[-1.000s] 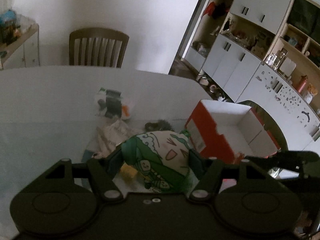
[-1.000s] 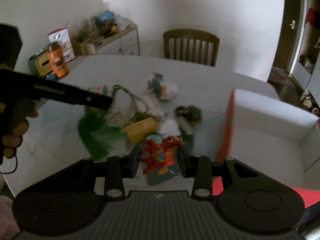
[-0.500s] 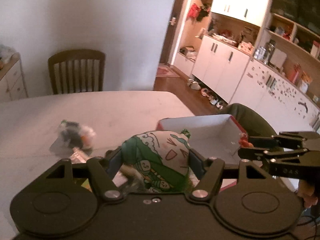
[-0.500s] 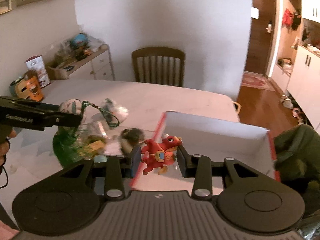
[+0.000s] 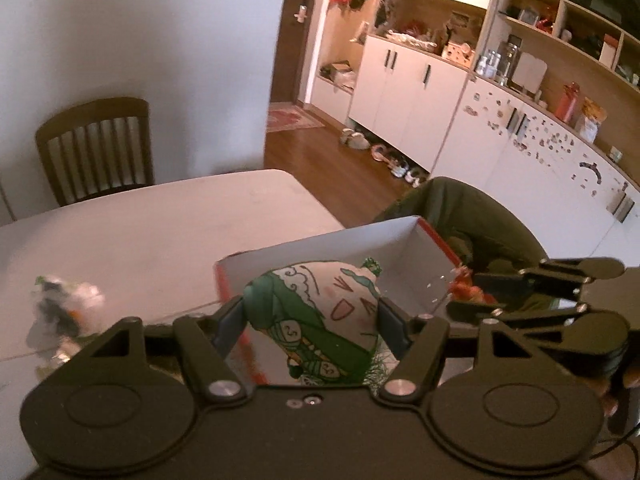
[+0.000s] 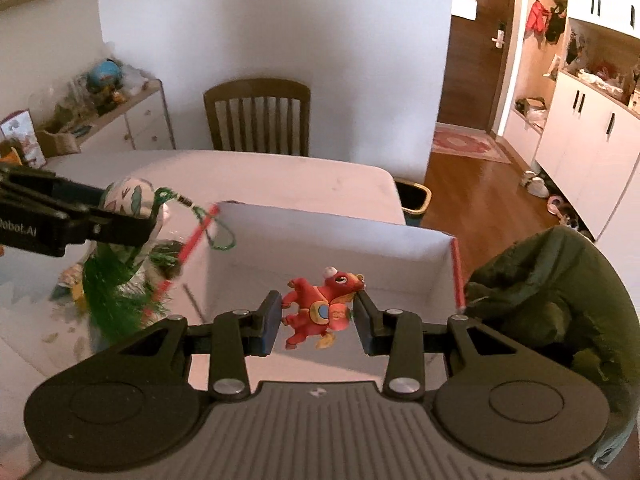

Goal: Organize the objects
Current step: 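Carry the green pouch with the left gripper while the right carries the dragon into the shoebox, then open the left gripper over the box while the right releases the dragon keychain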

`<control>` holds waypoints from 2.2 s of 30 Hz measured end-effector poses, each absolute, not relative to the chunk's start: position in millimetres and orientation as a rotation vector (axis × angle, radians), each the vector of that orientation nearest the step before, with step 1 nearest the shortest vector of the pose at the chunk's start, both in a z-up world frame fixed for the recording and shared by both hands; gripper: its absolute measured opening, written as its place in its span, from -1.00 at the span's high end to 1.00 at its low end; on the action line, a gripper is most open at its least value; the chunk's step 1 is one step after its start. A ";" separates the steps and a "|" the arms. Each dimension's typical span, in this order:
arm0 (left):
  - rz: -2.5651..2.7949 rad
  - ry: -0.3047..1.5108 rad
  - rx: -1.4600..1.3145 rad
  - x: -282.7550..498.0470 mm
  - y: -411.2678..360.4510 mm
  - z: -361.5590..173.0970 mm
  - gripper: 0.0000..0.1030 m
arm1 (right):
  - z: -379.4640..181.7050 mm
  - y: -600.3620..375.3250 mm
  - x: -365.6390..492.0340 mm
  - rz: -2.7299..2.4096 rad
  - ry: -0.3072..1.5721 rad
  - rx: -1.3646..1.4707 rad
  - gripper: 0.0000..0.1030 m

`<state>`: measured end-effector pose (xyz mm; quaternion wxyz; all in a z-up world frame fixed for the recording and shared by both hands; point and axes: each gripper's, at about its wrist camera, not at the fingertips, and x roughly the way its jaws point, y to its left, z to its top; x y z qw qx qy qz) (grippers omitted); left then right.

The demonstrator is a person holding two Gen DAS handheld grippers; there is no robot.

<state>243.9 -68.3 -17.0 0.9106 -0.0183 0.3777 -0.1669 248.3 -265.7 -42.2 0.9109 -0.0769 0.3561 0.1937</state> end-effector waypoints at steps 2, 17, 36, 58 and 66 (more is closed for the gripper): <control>-0.357 0.790 -0.040 253.6 -79.4 -21.5 -0.34 | -47.7 -270.6 254.6 0.397 0.746 -0.159 0.26; -0.353 0.997 0.024 319.3 -138.9 -101.7 -0.34 | -106.6 -280.9 293.7 0.401 0.919 -0.196 0.26; -0.351 1.277 0.141 350.9 -163.6 -167.2 -0.36 | -142.9 -275.4 316.2 0.447 1.098 -0.270 0.26; -0.369 1.234 0.039 335.0 -133.6 -141.7 -0.71 | -136.1 -276.6 322.8 0.449 1.136 -0.233 0.06; -0.384 1.130 -0.008 310.6 -130.8 -106.8 -0.71 | -113.8 -278.4 304.0 0.464 1.068 -0.196 0.03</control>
